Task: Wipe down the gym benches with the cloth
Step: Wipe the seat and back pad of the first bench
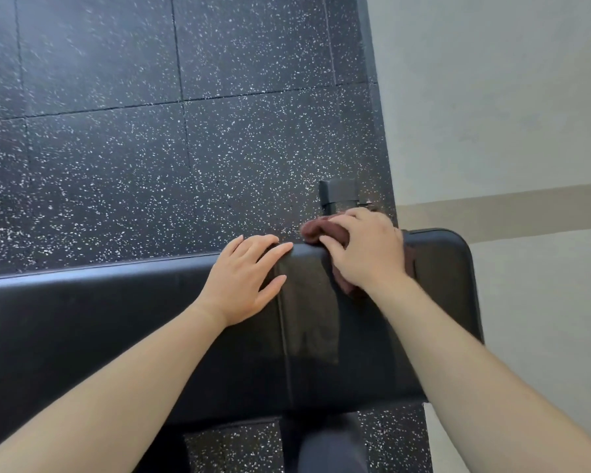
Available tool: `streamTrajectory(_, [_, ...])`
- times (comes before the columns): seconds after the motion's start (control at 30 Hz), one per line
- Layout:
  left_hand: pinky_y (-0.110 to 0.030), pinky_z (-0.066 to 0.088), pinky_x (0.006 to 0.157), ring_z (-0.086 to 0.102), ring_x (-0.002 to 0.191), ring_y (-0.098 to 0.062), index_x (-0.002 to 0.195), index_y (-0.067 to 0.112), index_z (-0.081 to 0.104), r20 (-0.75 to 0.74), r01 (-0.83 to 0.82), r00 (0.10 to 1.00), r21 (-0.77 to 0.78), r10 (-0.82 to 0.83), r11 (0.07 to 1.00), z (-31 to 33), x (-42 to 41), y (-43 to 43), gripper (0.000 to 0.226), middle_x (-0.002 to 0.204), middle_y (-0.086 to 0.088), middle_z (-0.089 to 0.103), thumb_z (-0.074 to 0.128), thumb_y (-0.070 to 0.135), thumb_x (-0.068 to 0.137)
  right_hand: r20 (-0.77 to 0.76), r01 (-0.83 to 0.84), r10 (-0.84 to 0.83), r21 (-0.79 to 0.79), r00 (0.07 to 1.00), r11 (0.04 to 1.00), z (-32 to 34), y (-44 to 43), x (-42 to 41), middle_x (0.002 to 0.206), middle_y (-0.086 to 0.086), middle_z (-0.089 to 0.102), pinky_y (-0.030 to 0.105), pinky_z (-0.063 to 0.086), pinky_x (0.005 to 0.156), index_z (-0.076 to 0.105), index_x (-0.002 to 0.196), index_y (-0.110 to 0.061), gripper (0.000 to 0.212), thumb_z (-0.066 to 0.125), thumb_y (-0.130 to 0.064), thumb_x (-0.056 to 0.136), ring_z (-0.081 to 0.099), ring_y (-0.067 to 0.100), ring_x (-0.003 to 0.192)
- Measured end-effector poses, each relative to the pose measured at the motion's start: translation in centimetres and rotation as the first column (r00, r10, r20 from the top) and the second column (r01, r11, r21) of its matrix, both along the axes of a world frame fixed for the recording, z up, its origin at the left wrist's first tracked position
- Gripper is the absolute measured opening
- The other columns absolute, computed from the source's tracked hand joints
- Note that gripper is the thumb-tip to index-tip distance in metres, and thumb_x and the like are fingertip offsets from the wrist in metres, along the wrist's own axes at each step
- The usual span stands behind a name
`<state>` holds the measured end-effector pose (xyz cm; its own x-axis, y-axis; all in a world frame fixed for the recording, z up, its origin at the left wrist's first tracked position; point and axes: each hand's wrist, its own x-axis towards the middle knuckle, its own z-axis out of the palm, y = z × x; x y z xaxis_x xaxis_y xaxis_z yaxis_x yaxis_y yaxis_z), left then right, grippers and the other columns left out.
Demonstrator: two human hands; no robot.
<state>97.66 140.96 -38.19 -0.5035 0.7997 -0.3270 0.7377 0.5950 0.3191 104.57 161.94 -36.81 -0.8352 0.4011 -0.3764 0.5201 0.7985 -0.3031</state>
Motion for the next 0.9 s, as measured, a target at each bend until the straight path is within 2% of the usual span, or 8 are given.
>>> streamTrajectory(0.07, [-0.042,0.032,0.106,0.051,0.119,-0.023,0.133,0.017,0.046,-0.002,-0.007,1.000,-0.028,0.007,1.000,-0.1,-1.3,-1.4,0.054,0.128,-0.003,0.054,0.035,0.046,0.089,0.027,0.090,-0.091,0.042,0.995,0.995,-0.2,0.5,-0.2,0.119,-0.005,0.058,0.045,0.045,0.089,0.063,0.109,-0.035,0.032,0.054,-0.053,0.084,0.052,0.028,0.111])
streamTrajectory(0.17, [-0.042,0.036,0.102,0.053,0.117,-0.024,0.130,0.013,0.048,-0.032,-0.042,0.999,-0.090,0.039,0.995,-0.1,-3.6,-5.1,0.057,0.126,-0.004,0.057,0.031,0.049,0.089,-0.012,0.169,-0.169,0.093,0.986,0.981,-0.3,-2.4,-0.5,0.121,-0.002,0.058,0.046,0.041,0.090,0.063,0.108,-0.030,0.030,0.055,-0.049,0.085,0.049,0.029,0.111])
streamTrajectory(0.37, [-0.040,0.045,0.089,0.059,0.108,-0.028,0.122,0.008,0.055,-0.027,-0.082,0.996,-0.140,0.079,0.987,0.1,-5.5,-11.8,0.058,0.118,-0.008,0.062,0.031,0.048,0.088,-0.170,0.068,-0.058,0.055,0.984,0.996,-0.5,-8.4,-1.3,0.119,-0.002,0.061,0.043,0.045,0.087,0.067,0.105,-0.028,0.027,0.062,-0.043,0.082,0.053,0.028,0.108])
streamTrajectory(0.5, [-0.038,0.046,0.081,0.059,0.100,-0.028,0.120,0.009,0.056,-0.011,-0.084,0.996,-0.104,0.084,0.991,0.0,-5.6,-11.9,0.054,0.114,-0.007,0.062,0.034,0.047,0.087,-0.221,0.253,-0.229,0.087,0.948,0.963,-0.6,-8.5,-1.3,0.119,0.001,0.062,0.043,0.045,0.087,0.068,0.102,-0.026,0.025,0.064,-0.041,0.081,0.053,0.030,0.106])
streamTrajectory(0.6, [-0.037,0.046,0.081,0.059,0.099,-0.027,0.120,0.010,0.055,0.002,-0.082,0.997,-0.082,0.083,0.993,-0.1,-5.7,-12.1,0.055,0.114,-0.005,0.061,0.033,0.048,0.087,-0.116,0.126,-0.120,0.045,0.986,0.991,-0.3,-11.4,-3.3,0.116,-0.003,0.061,0.043,0.044,0.089,0.067,0.102,-0.029,0.026,0.061,-0.044,0.083,0.053,0.028,0.107])
streamTrajectory(0.7, [-0.037,0.046,0.082,0.059,0.101,-0.026,0.121,0.010,0.055,0.016,-0.069,0.997,-0.081,0.071,0.994,0.0,-5.9,-12.2,0.056,0.115,-0.005,0.061,0.032,0.049,0.087,0.004,-0.008,0.007,0.013,1.000,1.000,0.0,-11.6,-4.8,0.114,-0.006,0.060,0.042,0.046,0.084,0.065,0.106,-0.035,0.028,0.056,-0.050,0.084,0.054,0.027,0.104])
streamTrajectory(0.8, [-0.037,0.046,0.083,0.060,0.101,-0.025,0.121,0.011,0.056,0.016,-0.064,0.998,-0.086,0.065,0.994,0.3,-6.3,-13.1,0.055,0.115,-0.004,0.062,0.032,0.048,0.088,0.069,0.112,-0.115,0.045,0.991,0.993,0.2,-10.6,-5.1,0.114,-0.005,0.061,0.042,0.047,0.082,0.065,0.106,-0.034,0.030,0.054,-0.052,0.084,0.055,0.029,0.104])
streamTrajectory(0.9, [-0.036,0.046,0.083,0.061,0.099,-0.025,0.119,0.012,0.057,0.014,-0.080,0.997,-0.117,0.082,0.990,0.5,-7.2,-15.3,0.055,0.114,-0.004,0.062,0.032,0.050,0.087,0.011,0.144,-0.145,0.046,0.989,0.989,0.6,-13.9,-5.5,0.112,-0.004,0.060,0.041,0.045,0.085,0.065,0.103,-0.032,0.027,0.058,-0.049,0.083,0.053,0.029,0.104])
